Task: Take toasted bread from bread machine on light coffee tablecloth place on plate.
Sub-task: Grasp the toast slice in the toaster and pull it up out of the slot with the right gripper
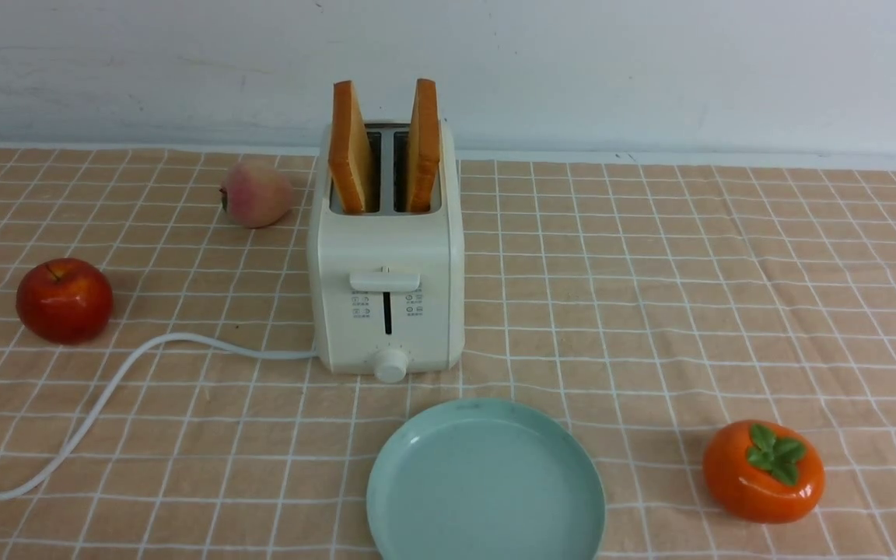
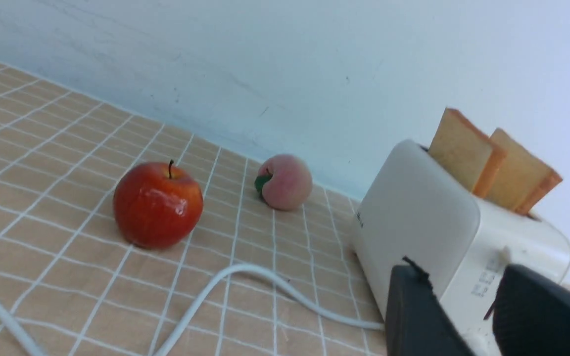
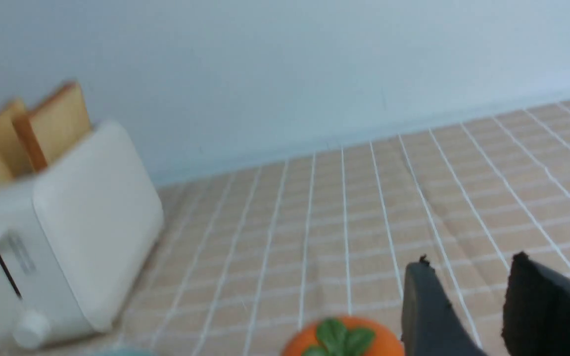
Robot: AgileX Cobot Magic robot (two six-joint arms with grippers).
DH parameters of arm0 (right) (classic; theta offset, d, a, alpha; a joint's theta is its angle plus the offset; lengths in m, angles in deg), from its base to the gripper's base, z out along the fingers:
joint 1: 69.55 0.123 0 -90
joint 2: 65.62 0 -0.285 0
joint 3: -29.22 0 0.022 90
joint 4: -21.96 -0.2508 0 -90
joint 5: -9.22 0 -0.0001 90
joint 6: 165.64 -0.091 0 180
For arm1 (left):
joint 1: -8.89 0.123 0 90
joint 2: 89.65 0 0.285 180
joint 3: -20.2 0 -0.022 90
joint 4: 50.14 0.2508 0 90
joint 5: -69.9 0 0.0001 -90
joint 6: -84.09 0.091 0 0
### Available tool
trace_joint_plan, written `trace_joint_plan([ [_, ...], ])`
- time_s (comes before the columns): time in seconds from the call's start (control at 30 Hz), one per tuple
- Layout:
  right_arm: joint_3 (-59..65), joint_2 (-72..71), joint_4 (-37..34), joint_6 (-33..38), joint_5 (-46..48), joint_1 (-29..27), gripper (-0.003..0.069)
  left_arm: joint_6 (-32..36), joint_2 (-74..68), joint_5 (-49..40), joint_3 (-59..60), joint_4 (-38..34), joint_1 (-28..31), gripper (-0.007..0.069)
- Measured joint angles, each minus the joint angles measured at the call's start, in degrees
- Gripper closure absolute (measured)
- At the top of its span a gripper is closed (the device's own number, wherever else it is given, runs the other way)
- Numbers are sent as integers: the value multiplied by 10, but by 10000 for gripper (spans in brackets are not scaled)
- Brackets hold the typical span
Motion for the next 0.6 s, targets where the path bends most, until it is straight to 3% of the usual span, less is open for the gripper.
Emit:
trace_joint_plan([
  [0.2, 0, 0, -11, -29, -93, 0, 419, 2, 0, 14, 0, -8, 0, 386],
  [0.33, -1, 0, -16, -90, -194, 0, 419, -77, 0, 138, 0, -44, 0, 386],
  [0.4, -17, 0, -18, -119, -208, 0, 419, -105, 0, 193, -2, -46, 0, 386],
  [0.5, -64, 0, -18, -150, -199, 0, 419, -124, 0, 204, -23, -45, 0, 386],
  [0.6, -186, 20, -13, -158, -136, 0, 419, -130, -1, 182, -118, -39, 0, 386],
])
